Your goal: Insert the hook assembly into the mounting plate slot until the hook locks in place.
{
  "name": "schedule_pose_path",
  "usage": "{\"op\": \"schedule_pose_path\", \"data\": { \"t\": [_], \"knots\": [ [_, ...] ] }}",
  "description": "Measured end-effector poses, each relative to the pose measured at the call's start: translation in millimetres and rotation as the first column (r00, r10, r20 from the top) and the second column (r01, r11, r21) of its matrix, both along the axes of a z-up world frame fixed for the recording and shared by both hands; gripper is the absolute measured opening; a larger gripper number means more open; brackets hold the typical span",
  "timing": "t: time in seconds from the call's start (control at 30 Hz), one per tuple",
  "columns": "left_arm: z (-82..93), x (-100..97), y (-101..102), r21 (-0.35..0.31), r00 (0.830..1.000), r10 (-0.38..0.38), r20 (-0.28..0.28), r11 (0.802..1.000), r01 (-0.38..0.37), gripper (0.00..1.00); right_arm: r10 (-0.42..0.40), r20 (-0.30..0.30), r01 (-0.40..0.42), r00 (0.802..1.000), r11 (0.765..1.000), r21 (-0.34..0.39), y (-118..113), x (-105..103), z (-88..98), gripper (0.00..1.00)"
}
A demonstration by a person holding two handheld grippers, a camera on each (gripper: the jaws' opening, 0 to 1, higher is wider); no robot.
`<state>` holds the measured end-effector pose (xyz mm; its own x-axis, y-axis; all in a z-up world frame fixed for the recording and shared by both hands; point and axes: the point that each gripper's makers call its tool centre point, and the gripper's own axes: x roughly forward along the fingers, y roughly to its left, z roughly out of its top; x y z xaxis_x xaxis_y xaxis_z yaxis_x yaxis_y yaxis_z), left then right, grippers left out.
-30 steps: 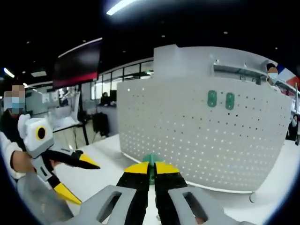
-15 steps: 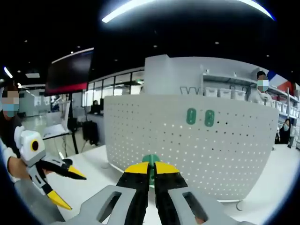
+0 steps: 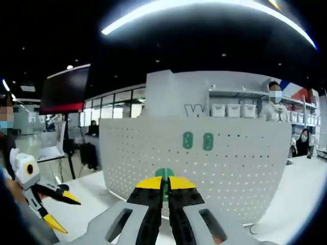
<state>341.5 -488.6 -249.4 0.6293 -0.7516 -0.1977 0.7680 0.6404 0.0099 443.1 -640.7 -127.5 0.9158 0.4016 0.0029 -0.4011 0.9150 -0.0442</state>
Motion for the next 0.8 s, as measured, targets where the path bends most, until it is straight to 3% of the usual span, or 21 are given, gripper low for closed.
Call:
{"op": "schedule_pose_path", "data": {
  "t": [0.37,0.8],
  "knots": [
    [-0.4,-0.2,0,0.002,1.000,-0.002,-0.002,1.000,0.002,0.60,-0.080,0.071,0.077,0.994,0.996,0.045,-31,14,25.7,0.01],
    [-0.9,-1.3,-2,0.007,1.000,-0.007,0.000,1.000,0.007,0.60,-0.184,0.166,0.172,0.969,0.981,0.086,-62,33,58.1,0.01]
  ]
}}
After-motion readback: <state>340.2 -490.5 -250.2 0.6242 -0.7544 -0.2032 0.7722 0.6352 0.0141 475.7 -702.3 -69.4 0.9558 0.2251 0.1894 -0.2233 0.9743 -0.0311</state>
